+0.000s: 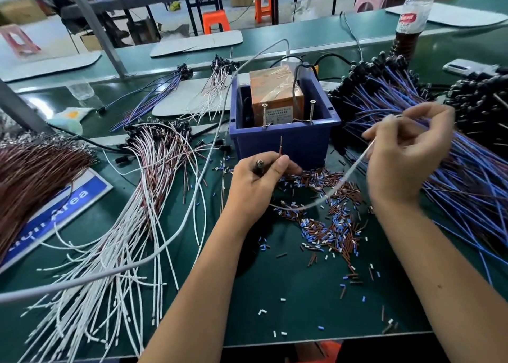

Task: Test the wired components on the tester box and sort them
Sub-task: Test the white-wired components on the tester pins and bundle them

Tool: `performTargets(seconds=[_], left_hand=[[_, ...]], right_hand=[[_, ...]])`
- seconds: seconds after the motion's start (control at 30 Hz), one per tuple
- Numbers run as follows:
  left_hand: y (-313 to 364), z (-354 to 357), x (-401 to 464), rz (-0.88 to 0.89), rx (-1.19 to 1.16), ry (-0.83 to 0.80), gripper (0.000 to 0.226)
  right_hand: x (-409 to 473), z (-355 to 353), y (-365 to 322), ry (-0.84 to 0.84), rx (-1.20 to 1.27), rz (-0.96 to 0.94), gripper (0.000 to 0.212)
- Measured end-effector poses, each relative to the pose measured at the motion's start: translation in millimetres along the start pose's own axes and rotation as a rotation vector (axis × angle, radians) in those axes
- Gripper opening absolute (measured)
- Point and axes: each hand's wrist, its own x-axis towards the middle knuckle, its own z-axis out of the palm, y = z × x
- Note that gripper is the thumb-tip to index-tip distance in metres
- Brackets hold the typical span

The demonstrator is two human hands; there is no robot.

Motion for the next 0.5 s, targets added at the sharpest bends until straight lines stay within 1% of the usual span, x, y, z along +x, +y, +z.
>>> performTargets(seconds=[0.07,0.13,0.23,0.37,0.5], left_hand=[[4,1,-1,0.016,-0.064,-0.024,0.029],[9,1,-2,-0.022,-0.196,-0.044,0.031],[13,1,-3,-0.135,-0.365,-0.065,0.03],[16,-1,-1,-0.262,-0.455,-0.118,0.028],[16,-6,0,-0.323,-0.566,-0.149,0.031]], right_hand=[[-16,7,-7,-0.117,-0.08,-0.16,0.016],[-33,14,-11,-0.243,-0.14,-0.221,0.014],[-48,19,-11,-0.411,-0.175,-0.226,0.015],[-54,20,-8,-0.684,-0.166,-0.218,0.012],[-53,20,-6,-0.887,-0.144,-0.154,0.027]])
